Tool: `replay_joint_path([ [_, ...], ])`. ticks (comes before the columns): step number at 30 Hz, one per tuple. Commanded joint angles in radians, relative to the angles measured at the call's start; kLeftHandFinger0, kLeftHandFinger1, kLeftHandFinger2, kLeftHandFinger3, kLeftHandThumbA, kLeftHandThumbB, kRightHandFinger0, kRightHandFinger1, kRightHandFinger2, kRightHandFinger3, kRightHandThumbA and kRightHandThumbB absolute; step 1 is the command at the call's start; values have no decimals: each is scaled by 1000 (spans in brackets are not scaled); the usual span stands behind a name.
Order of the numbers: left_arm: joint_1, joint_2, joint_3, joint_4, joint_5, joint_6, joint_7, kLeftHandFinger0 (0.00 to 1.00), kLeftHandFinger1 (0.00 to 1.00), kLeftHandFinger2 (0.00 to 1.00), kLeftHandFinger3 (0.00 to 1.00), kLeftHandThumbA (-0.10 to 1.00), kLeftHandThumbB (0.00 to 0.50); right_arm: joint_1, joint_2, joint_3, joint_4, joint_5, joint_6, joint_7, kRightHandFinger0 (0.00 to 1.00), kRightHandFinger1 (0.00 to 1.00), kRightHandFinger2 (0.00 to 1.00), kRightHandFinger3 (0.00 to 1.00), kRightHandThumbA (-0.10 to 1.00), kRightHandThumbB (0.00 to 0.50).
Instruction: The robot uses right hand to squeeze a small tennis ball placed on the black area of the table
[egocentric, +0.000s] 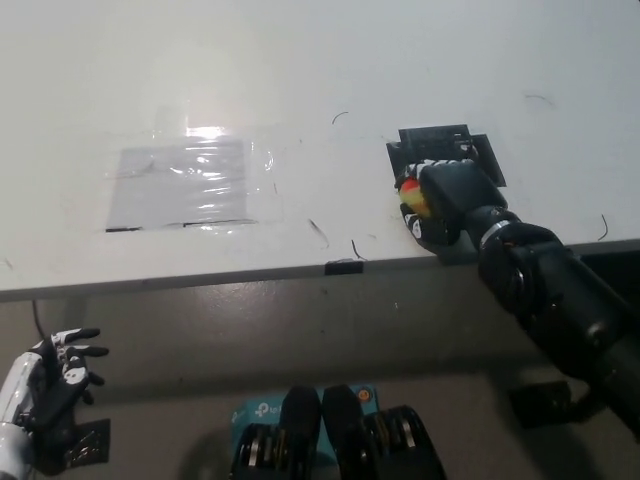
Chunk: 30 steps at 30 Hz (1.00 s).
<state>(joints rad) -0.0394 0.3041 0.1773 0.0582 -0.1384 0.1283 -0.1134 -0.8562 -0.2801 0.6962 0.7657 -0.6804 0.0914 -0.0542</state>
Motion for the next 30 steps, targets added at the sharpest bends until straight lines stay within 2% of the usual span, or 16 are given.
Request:
replay_joint_path([
  [1, -16, 27, 12, -25, -7, -27, -13, 298, 378, 533, 638, 76, 0, 61, -48, 34, 122, -104, 27, -59, 0, 255, 560, 299, -76, 0],
  [2, -14, 25, 12, -26, -6, -29, -12, 291, 375, 530, 635, 77, 0, 61, -47, 36, 129, -106, 21, -72, 0, 261, 571, 294, -68, 0],
  [4, -10, 25, 12, -31, -4, -24, -10, 301, 388, 536, 643, 109, 0, 75, -35, 32, 180, -117, -63, -247, 0, 139, 451, 155, -100, 0],
  [6, -7, 22, 9, -31, -5, -27, -12, 300, 388, 540, 644, 112, 0, 88, -35, 21, 189, -107, -101, -284, 0, 122, 434, 119, -100, 0],
  [8, -3, 21, 11, -42, -9, -15, -12, 297, 388, 544, 650, 108, 0, 102, -28, 5, 214, -93, -176, -373, 0, 89, 396, 17, -100, 42],
  [9, -3, 22, 10, -43, -9, -14, -12, 300, 393, 556, 660, 110, 0, 105, -27, -1, 217, -88, -190, -381, 0, 94, 408, 23, -100, 51],
  [11, -2, 25, 12, -37, -9, -17, -14, 313, 405, 564, 657, 119, 0, 122, -12, -51, 214, -39, -244, -413, 0, 143, 465, 2, -100, 165],
  [12, -2, 28, 11, -33, -7, -17, -15, 317, 408, 568, 658, 121, 0, 134, 7, -112, 202, 11, -267, -451, 0, 173, 496, 19, -100, 226],
  [14, -2, 28, 11, -33, -6, -16, -14, 321, 410, 569, 658, 126, 0, 136, 15, -140, 206, 8, -280, -458, 0, 164, 500, 54, -100, 258],
  [15, -1, 30, 16, -32, -11, -18, -15, 321, 410, 562, 646, 130, 0, 148, 46, -243, 165, 115, -337, -455, 0, 111, 470, 102, -100, 282],
  [17, 2, 26, 15, -32, -13, -21, -15, 291, 384, 541, 643, 127, 0, 153, 63, -329, 96, 164, -322, -427, 0, 85, 459, 368, -100, 295],
  [18, 2, 26, 15, -32, -13, -22, -16, 289, 383, 540, 643, 126, 0, 155, 67, -344, 92, 161, -324, -422, 0, 81, 449, 389, -100, 293],
  [20, 6, 27, 13, -34, -6, -30, -15, 277, 377, 537, 650, 84, 0, 156, 102, -456, 55, 266, -376, -409, 0, 1, 291, 259, -100, 259],
  [23, 6, 28, 12, -32, -3, -20, -12, 285, 393, 551, 665, 46, 0, 139, 142, -582, -26, 374, -334, -373, 0, 0, 260, 256, -100, 215],
  [25, 7, 27, 11, -38, 3, -13, -7, 299, 397, 543, 651, 23, 0, 127, 184, -687, -128, 521, -292, -313, 0, 0, 136, 204, -100, 181],
  [30, 9, 25, 14, -48, -5, -3, -6, 285, 380, 527, 613, 116, 0, 96, 257, -852, -275, 804, -151, -188, 0, 0, 93, 213, -100, 121],
])
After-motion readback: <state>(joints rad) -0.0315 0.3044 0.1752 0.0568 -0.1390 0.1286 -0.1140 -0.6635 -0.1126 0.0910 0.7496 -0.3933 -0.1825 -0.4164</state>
